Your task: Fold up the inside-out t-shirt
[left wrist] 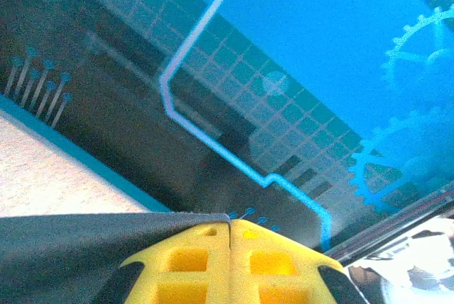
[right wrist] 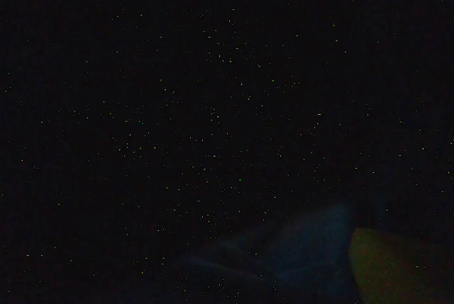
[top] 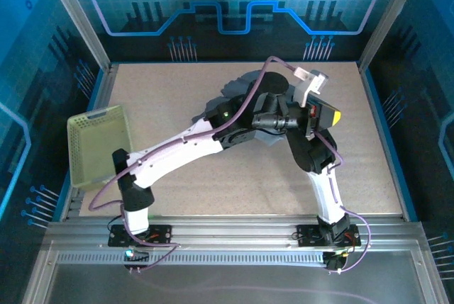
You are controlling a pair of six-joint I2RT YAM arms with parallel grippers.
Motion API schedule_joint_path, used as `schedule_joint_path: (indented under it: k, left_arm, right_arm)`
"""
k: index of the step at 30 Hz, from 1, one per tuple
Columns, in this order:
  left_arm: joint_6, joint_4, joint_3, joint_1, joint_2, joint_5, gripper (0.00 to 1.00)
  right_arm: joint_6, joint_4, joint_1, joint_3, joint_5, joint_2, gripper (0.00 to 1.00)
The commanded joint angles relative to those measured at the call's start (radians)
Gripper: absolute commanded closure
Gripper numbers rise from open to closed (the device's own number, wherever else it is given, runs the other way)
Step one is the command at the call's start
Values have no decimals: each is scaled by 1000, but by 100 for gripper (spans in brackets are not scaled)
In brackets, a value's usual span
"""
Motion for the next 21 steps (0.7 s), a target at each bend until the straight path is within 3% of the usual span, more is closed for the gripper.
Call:
schedule_joint_path:
  k: [1,8,10,16,21]
  left_arm:
    - [38,122,-117,-36,-158,69,100]
    - [30,120,-421,128,-405,-133,100]
    - [18,129,-487,179,-461,-161,100]
    - [32,68,-572,289,-575,-252,100]
    - [12,-5,-619,413,-635,-340,100]
  right_arm:
    - [36,-307,32,84,101,112,14]
    - [81,-531,61,161,248,150,16]
    - [90,-552,62,164,239,153,18]
    - [129,-588,56,129,227,131,40]
    - [145,-533,53,9,229,38,76]
